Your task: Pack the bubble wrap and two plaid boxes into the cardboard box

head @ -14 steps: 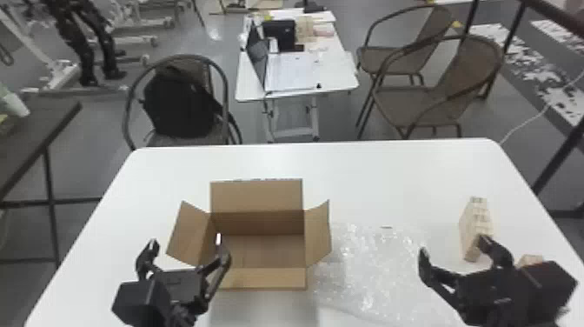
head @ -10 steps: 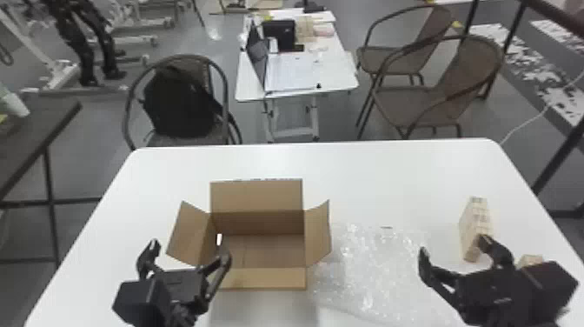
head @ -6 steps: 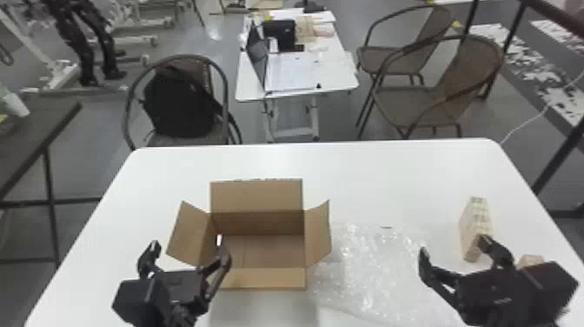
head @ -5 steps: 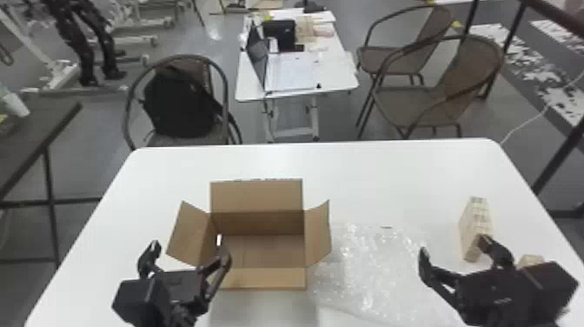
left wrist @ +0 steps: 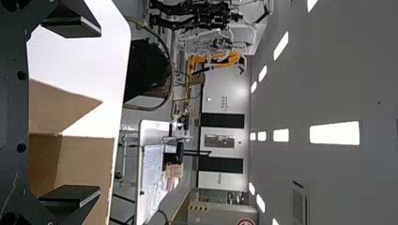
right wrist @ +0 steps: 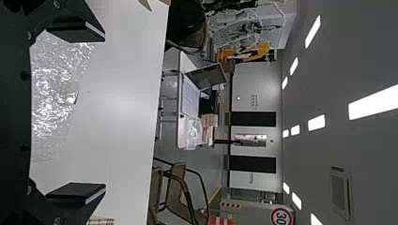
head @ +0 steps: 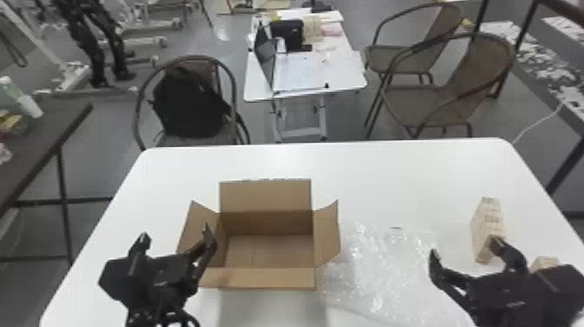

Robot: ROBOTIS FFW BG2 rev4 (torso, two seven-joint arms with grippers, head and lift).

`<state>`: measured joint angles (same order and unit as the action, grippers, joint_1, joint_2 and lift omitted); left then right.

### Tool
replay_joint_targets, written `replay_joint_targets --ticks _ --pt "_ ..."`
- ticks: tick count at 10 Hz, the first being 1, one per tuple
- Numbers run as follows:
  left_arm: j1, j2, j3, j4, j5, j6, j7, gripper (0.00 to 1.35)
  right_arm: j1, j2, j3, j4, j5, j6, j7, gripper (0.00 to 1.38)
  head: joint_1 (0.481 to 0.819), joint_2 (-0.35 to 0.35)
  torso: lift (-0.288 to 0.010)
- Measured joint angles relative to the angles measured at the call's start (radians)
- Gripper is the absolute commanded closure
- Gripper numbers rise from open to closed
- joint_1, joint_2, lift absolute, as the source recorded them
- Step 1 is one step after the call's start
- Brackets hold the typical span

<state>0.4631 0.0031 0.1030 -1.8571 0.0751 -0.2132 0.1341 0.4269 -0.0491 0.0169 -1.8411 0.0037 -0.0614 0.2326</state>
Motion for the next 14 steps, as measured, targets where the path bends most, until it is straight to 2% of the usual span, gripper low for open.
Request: replay_joint_targets --ticks 1,2,5,7,8,9,11,12,13,14 --pt "-0.015 -0.002 0.037 0.002 0.048 0.024 -0.008 0.12 -0.001 0.0 0.0 0.002 -0.003 0.0 0.0 0.16 0.695 0.201 -0.038" --pt "-0.029 -0.003 0.066 0.002 0.088 0.061 -0.052 0.12 -0.001 0.0 0.0 0.003 -0.005 0.0 0.0 0.16 0.695 0.209 -0.038" --pt "-0.118 -0.003 0.153 0.028 0.21 0.252 -0.286 0.13 -0.006 0.0 0.003 0.008 -0.008 0.0 0.001 0.16 0.695 0.2 -0.038" --pt "-0.162 -0.003 0.188 0.049 0.272 0.349 -0.358 0.13 -0.009 -0.001 0.003 0.01 -0.01 0.005 0.004 0.16 0.695 0.196 -0.038" --pt "-0.182 -0.003 0.216 0.05 0.289 0.444 -0.404 0.13 -0.01 -0.001 0.004 0.01 -0.01 0.007 0.007 0.16 0.695 0.192 -0.038" --pt "-0.194 -0.003 0.236 0.052 0.295 0.512 -0.429 0.13 -0.012 -0.001 0.004 0.011 -0.01 0.008 0.008 0.16 0.695 0.191 -0.038" --pt "-0.2 -0.003 0.251 0.057 0.296 0.564 -0.447 0.15 -0.013 -0.001 0.005 0.012 -0.011 0.009 0.01 0.16 0.695 0.194 -0.038" --pt "-0.202 -0.003 0.255 0.058 0.294 0.591 -0.459 0.27 -0.014 -0.001 0.005 0.013 -0.011 0.009 0.01 0.16 0.695 0.191 -0.038" --pt "-0.204 -0.003 0.254 0.058 0.291 0.6 -0.46 0.78 -0.014 -0.001 0.005 0.013 -0.012 0.009 0.011 0.16 0.695 0.189 -0.038" --pt "-0.206 -0.003 0.253 0.058 0.287 0.602 -0.459 1.17 -0.015 -0.001 0.005 0.014 -0.013 0.009 0.013 0.16 0.695 0.188 -0.038"
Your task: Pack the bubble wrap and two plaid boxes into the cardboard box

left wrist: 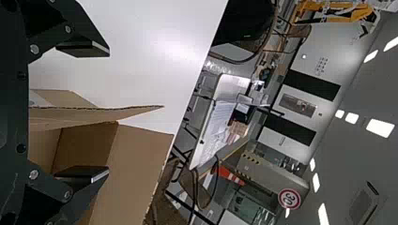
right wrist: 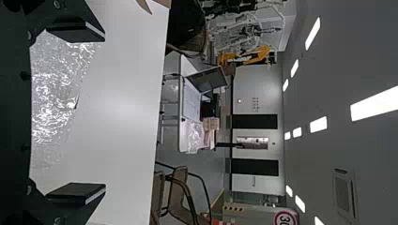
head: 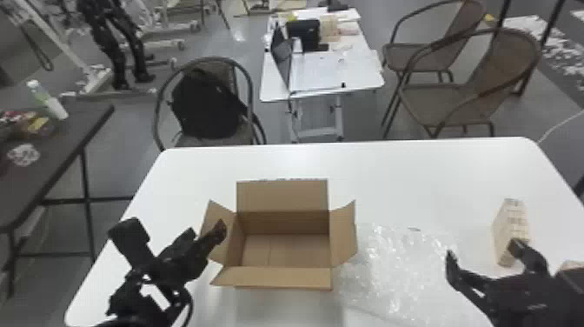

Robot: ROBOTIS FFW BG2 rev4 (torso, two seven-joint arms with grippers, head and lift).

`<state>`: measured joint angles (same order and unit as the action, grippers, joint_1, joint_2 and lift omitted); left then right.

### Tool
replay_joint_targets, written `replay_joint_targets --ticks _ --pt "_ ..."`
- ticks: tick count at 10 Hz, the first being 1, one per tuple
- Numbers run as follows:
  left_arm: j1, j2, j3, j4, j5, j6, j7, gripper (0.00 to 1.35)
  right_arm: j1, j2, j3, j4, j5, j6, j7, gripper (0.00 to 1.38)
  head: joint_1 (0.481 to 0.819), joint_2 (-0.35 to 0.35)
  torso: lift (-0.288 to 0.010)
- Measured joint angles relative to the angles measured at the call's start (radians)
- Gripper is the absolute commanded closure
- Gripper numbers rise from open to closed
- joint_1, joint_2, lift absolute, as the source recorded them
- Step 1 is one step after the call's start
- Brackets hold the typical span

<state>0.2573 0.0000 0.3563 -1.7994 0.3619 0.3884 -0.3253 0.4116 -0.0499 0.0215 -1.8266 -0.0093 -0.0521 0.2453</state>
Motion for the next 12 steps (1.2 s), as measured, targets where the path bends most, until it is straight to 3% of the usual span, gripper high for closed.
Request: replay_joint_targets --ticks 1,10,12 --pt "0.0 0.0 0.0 -0.001 -0.01 -0.006 0.0 1.22 -0.001 0.0 0.0 0.001 -0.001 0.0 0.002 0.16 0.695 0.189 -0.038" --pt "0.005 0.0 0.0 -0.003 -0.026 -0.026 -0.003 1.22 -0.009 -0.001 -0.002 0.021 -0.061 0.07 0.001 0.16 0.695 0.191 -0.038" --pt "0.005 0.0 -0.003 -0.003 -0.038 -0.028 -0.004 1.22 -0.062 -0.021 0.019 0.07 -0.114 0.12 0.0 0.16 0.695 0.195 -0.038"
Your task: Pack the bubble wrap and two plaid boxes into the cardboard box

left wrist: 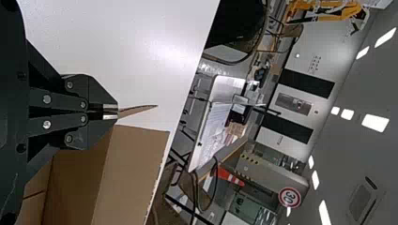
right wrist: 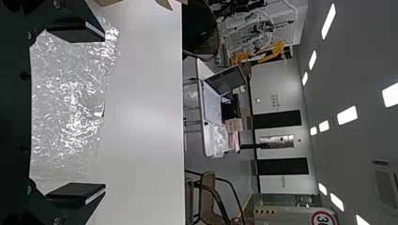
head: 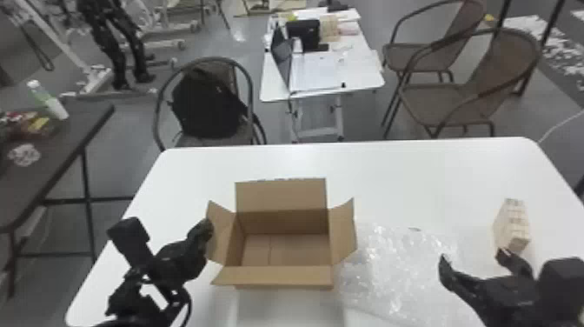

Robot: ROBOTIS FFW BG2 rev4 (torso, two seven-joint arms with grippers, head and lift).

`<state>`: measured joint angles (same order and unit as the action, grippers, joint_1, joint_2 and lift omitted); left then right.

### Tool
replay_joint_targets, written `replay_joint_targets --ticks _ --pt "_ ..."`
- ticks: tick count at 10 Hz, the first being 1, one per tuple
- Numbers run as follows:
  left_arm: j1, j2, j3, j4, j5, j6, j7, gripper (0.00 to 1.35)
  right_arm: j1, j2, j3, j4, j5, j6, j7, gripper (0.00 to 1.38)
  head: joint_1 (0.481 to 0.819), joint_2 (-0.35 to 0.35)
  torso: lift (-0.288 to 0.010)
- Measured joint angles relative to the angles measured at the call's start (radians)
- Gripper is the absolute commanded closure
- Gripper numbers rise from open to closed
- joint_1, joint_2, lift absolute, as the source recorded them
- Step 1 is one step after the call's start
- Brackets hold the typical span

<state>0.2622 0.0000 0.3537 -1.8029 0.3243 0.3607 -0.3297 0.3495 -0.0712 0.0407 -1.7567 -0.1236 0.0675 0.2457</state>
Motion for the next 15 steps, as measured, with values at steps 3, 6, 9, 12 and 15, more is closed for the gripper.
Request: replay_joint_targets --ticks 3,6,9,12,15 --pt "-0.008 0.0 -0.011 0.0 -0.014 0.0 0.0 1.22 -0.097 -0.023 0.059 0.076 -0.105 0.131 -0.038 0.16 0.695 0.212 -0.038" --pt "-0.013 0.0 -0.016 0.0 -0.022 -0.008 0.0 1.22 -0.092 -0.024 0.097 0.062 -0.209 0.206 -0.243 0.16 0.695 0.201 -0.038" --pt "-0.011 0.0 -0.018 0.0 -0.024 -0.01 0.0 1.22 -0.156 -0.031 0.13 0.167 -0.296 0.235 -0.278 0.16 0.695 0.211 -0.038" --pt "-0.016 0.0 -0.025 0.004 -0.031 -0.016 0.0 1.22 -0.216 -0.039 0.16 0.202 -0.276 0.353 -0.314 0.18 0.695 0.217 -0.038" --pt "-0.018 0.0 -0.028 0.006 -0.036 -0.025 0.005 1.22 -0.252 -0.039 0.164 0.235 -0.217 0.419 -0.272 1.12 0.695 0.218 -0.038"
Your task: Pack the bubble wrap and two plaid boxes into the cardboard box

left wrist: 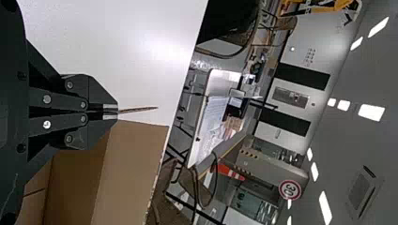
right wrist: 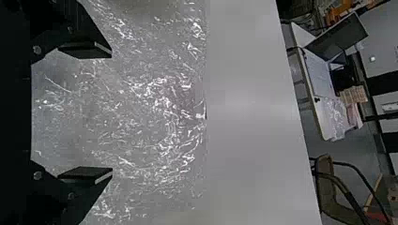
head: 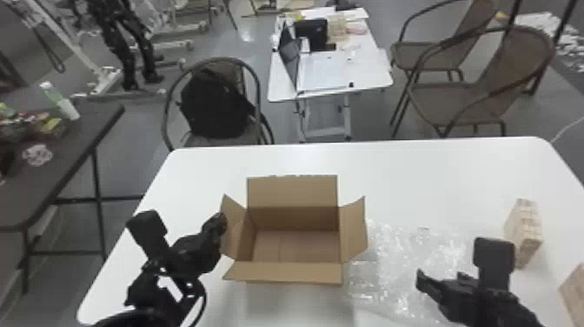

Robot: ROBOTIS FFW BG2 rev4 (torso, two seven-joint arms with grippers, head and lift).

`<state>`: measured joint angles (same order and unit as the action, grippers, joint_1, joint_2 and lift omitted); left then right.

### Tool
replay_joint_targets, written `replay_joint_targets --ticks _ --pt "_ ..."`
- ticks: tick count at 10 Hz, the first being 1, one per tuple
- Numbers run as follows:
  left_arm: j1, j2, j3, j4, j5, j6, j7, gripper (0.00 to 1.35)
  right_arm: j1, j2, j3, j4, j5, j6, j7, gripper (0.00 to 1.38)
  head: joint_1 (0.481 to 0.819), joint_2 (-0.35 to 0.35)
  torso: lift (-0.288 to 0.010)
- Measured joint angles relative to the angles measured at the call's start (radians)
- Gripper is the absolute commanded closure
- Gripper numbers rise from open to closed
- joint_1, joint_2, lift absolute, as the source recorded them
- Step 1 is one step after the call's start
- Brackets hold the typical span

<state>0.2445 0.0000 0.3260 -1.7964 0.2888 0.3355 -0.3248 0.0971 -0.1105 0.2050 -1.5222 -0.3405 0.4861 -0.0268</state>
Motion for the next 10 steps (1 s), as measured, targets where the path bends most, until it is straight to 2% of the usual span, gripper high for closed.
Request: replay_joint_targets --ticks 1,8,10 --pt "0.001 0.0 0.0 0.0 0.0 -0.002 0.001 1.22 -0.009 0.0 -0.001 0.01 0.008 0.009 0.015 1.27 0.695 0.221 -0.038" --pt "0.003 0.0 -0.001 0.0 0.0 -0.018 0.004 1.22 0.061 -0.002 -0.027 -0.104 0.037 -0.018 0.013 1.27 0.695 0.213 -0.038" --pt "0.004 0.0 -0.001 0.0 0.0 -0.024 0.004 1.22 0.082 -0.001 -0.062 -0.161 0.046 -0.024 0.014 1.27 0.695 0.195 -0.038"
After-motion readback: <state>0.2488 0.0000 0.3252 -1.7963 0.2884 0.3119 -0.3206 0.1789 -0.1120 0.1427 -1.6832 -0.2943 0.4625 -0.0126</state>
